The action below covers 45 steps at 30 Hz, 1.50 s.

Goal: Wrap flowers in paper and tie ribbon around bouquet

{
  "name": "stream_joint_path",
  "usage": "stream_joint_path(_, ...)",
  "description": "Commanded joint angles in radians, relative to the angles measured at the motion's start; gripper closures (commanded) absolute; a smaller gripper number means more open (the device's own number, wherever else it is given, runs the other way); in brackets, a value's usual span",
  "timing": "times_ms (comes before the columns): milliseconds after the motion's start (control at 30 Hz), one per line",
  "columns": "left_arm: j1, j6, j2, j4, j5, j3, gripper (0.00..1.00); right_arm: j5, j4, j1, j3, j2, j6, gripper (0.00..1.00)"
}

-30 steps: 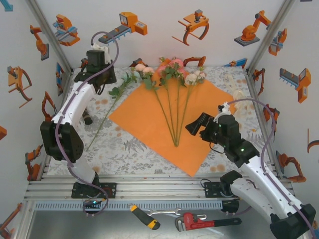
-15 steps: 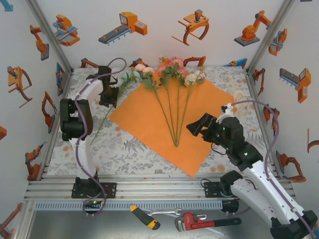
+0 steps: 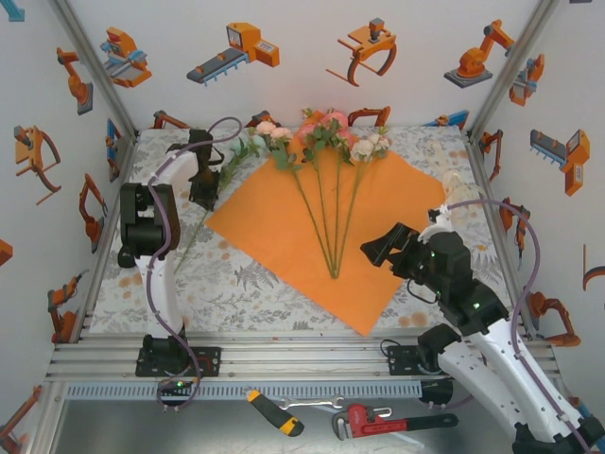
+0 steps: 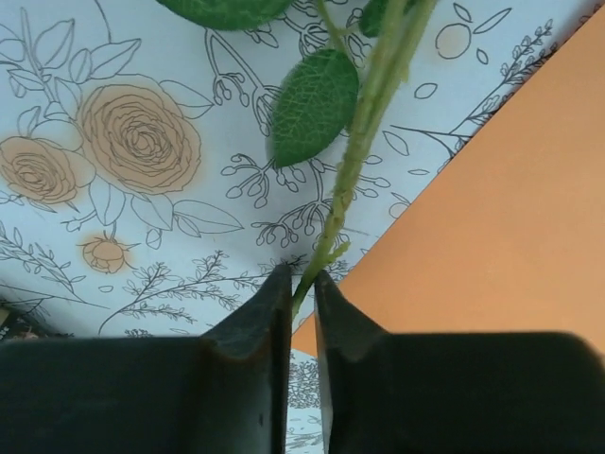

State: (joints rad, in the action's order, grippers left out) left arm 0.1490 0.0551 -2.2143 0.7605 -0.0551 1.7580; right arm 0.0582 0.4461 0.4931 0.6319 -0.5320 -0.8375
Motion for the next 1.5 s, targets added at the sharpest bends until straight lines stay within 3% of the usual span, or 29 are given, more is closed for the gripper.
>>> stream_joint_path(0, -0.006, 0.001, -0.002, 0.044, 0.013, 0.020, 1.00, -0.024, 0.022, -0.004, 0.006, 0.023, -0.002, 0.14)
stream_joint_path(133, -0.004, -0.104, 0.130, 0.063, 0.100, 0.057, 1.00, 0.008, -0.023, -0.004, 0.008, 0.024, 0.020, 0.14)
stream_joint_path(233, 0.006, -0.254, 0.264, 0.002, 0.252, 0.028, 1.00, 0.056, -0.127, -0.004, -0.014, 0.020, 0.019, 0.14)
stream_joint_path(333, 0.036, -0.470, 0.381, -0.189, 0.413, -0.065, 1.00, 0.055, -0.181, -0.004, -0.024, 0.004, 0.011, 0.14)
stream_joint_path(400, 0.077, -0.623, 0.427, -0.372, 0.445, -0.137, 1.00, 0.043, -0.202, -0.004, -0.030, -0.009, 0.001, 0.14)
stream_joint_path(500, 0.173, -0.778, 0.398, -0.585, 0.430, -0.147, 1.00, 0.038, -0.213, -0.004, -0.037, -0.025, -0.014, 0.14)
stream_joint_path(633, 0.290, -0.847, 0.203, -0.596, 0.361, 0.040, 1.00, 0.040, -0.172, -0.004, -0.033, -0.021, -0.021, 0.14)
stream_joint_path(700, 0.312, -0.884, 0.096, -0.599, 0.382, 0.124, 1.00, 0.023, -0.126, -0.004, -0.025, -0.006, -0.022, 0.14)
stream_joint_path(933, 0.351, -0.858, -0.126, -0.476, 0.337, 0.284, 1.00, -0.022, 0.032, -0.004, 0.013, 0.033, 0.002, 0.14)
stream_joint_path(1233, 0.368, -0.727, -0.190, -0.446, 0.346, 0.262, 1.00, -0.035, 0.031, -0.004, -0.005, 0.055, -0.011, 0.14)
stream_joint_path(1367, 0.367, -0.693, -0.206, -0.410, 0.346, 0.284, 0.93, -0.035, 0.034, -0.004, 0.003, 0.044, -0.008, 0.14)
stream_joint_path(1467, 0.367, -0.674, -0.197, -0.380, 0.338, 0.294, 0.81, -0.036, 0.031, -0.004, 0.011, 0.037, -0.011, 0.14)
